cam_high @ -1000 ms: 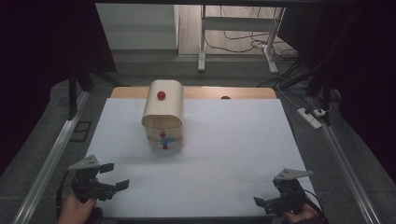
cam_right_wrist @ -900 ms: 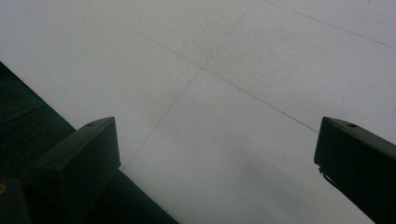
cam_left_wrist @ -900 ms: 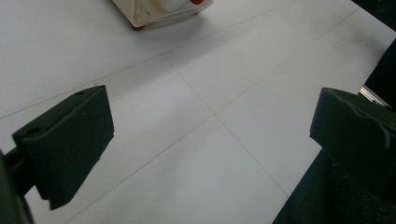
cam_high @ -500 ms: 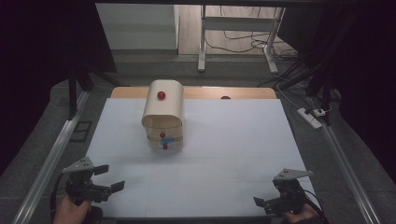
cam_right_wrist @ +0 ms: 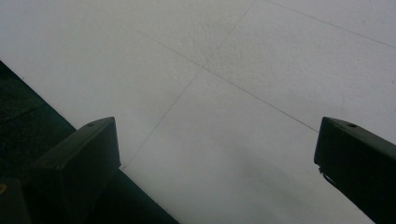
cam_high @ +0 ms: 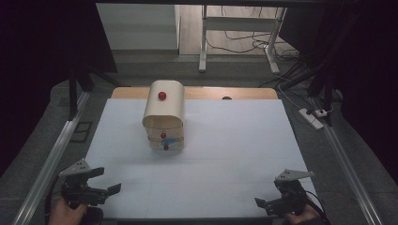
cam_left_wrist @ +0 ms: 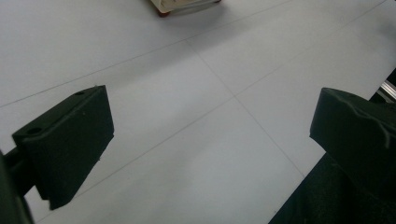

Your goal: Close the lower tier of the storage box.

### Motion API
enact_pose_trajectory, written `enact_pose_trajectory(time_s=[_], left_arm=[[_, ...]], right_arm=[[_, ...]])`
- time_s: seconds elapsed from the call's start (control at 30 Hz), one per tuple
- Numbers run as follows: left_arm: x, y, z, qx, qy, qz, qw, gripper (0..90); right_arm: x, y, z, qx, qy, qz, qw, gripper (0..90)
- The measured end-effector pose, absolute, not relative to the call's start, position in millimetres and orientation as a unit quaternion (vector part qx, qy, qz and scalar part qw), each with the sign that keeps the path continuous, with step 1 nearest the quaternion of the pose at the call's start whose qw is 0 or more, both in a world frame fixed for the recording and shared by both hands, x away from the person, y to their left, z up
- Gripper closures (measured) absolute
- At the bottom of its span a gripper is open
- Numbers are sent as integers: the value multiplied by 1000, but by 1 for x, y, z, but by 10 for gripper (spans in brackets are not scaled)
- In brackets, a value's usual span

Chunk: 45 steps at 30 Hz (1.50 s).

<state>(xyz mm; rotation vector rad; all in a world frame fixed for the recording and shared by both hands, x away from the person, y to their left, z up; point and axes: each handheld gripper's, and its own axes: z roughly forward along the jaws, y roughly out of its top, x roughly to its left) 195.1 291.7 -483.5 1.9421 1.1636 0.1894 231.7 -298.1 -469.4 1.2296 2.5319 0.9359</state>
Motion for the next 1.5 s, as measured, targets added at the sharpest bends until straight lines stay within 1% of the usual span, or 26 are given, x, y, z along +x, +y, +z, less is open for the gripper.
enact_pose_trajectory(time_s=[0.83,1.5], left_arm=[[187,302,-485,783,472,88,394,0],[182,306,-487,792,473,82,377,0]], right_arm=[[232,-298,-470,413,850,314,87,0],[232,-298,-470,413,851,313,88,0]])
